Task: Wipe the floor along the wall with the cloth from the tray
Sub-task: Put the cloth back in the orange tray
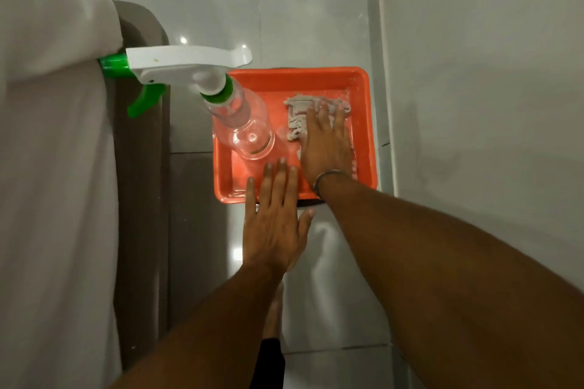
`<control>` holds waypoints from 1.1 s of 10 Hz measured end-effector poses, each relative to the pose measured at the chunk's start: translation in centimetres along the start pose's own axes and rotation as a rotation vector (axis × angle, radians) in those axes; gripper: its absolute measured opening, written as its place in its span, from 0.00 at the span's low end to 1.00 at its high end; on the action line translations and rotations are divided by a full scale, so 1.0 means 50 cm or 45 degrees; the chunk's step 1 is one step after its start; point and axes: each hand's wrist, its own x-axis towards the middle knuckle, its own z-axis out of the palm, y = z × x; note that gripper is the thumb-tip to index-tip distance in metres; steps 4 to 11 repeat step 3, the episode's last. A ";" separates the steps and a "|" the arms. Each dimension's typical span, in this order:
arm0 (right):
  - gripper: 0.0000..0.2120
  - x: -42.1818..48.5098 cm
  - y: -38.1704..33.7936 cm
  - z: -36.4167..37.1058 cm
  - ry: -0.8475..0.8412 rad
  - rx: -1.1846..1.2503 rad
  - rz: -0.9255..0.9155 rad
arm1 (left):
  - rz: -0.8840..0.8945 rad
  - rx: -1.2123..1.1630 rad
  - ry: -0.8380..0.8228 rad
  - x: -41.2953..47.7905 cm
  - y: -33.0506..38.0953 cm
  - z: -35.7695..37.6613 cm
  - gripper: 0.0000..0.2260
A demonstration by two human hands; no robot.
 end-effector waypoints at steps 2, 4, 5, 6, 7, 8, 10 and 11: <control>0.39 -0.011 0.002 0.013 -0.162 -0.044 -0.022 | -0.005 -0.018 0.021 -0.003 0.001 0.000 0.36; 0.39 -0.020 0.005 -0.002 -0.151 -0.025 -0.028 | -0.020 -0.050 0.023 0.000 0.000 -0.004 0.36; 0.39 -0.020 0.005 -0.002 -0.151 -0.025 -0.028 | -0.020 -0.050 0.023 0.000 0.000 -0.004 0.36; 0.39 -0.020 0.005 -0.002 -0.151 -0.025 -0.028 | -0.020 -0.050 0.023 0.000 0.000 -0.004 0.36; 0.39 -0.020 0.005 -0.002 -0.151 -0.025 -0.028 | -0.020 -0.050 0.023 0.000 0.000 -0.004 0.36; 0.39 -0.020 0.005 -0.002 -0.151 -0.025 -0.028 | -0.020 -0.050 0.023 0.000 0.000 -0.004 0.36; 0.39 -0.020 0.005 -0.002 -0.151 -0.025 -0.028 | -0.020 -0.050 0.023 0.000 0.000 -0.004 0.36; 0.39 -0.020 0.005 -0.002 -0.151 -0.025 -0.028 | -0.020 -0.050 0.023 0.000 0.000 -0.004 0.36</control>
